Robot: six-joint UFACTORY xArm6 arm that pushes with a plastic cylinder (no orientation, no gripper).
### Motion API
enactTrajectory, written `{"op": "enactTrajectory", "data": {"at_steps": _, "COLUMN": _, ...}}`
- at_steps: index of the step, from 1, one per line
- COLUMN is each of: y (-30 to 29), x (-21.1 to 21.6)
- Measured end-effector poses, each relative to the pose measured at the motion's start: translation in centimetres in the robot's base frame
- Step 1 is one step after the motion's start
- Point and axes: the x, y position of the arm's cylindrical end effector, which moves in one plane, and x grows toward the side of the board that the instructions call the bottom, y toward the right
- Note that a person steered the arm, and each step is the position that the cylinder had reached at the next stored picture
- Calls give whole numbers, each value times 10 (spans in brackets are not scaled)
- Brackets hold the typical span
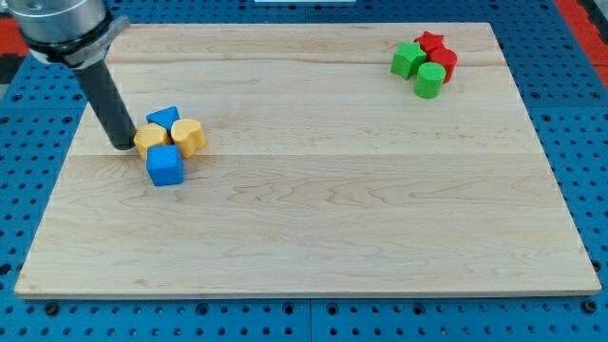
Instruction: Move the blue cube right a bit
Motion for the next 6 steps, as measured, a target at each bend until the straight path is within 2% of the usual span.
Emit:
{"op": "enactTrajectory", "data": {"at_steps": 1, "y": 3, "x": 0}}
{"op": "enactTrajectory", "data": {"at_steps": 2, "y": -32, "x": 2}}
{"op": "enactTrajectory", "data": {"at_steps": 3, "y": -42, "x": 32}}
{"op": "enactTrajectory", "data": {"at_steps": 4, "y": -19, "x": 58}}
{"op": "enactTrajectory", "data": {"at_steps": 5, "y": 29, "x": 56}}
{"op": "enactTrajectory", "data": {"at_steps": 6, "y": 67, "x": 76}}
